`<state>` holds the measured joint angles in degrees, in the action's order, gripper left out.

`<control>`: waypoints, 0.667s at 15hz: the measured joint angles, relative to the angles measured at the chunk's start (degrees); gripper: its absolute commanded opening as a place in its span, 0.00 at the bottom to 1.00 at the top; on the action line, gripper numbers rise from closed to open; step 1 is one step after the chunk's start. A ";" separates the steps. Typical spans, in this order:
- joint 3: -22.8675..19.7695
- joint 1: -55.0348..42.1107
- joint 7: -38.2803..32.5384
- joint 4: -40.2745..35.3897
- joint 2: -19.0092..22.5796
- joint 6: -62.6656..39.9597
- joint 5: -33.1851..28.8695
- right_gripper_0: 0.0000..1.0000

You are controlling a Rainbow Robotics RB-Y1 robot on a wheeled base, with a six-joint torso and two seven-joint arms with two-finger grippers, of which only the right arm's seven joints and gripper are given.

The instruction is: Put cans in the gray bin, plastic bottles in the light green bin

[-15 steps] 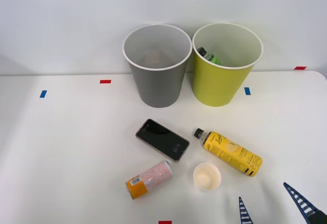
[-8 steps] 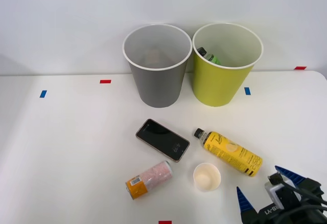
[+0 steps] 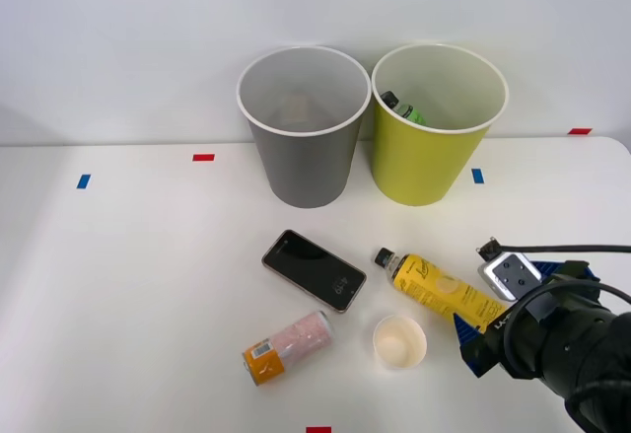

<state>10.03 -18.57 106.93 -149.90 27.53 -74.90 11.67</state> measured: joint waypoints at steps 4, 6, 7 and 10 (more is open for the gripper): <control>-4.78 12.45 5.93 -0.09 -0.65 -18.61 11.97 1.00; -6.08 16.79 7.53 1.62 -0.78 -20.01 16.39 1.00; -6.27 18.34 8.03 3.55 -0.78 -20.08 17.53 1.00; -6.26 21.21 9.65 7.94 -0.58 -20.17 18.42 1.00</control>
<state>3.76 2.64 116.58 -141.97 26.95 -95.07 30.09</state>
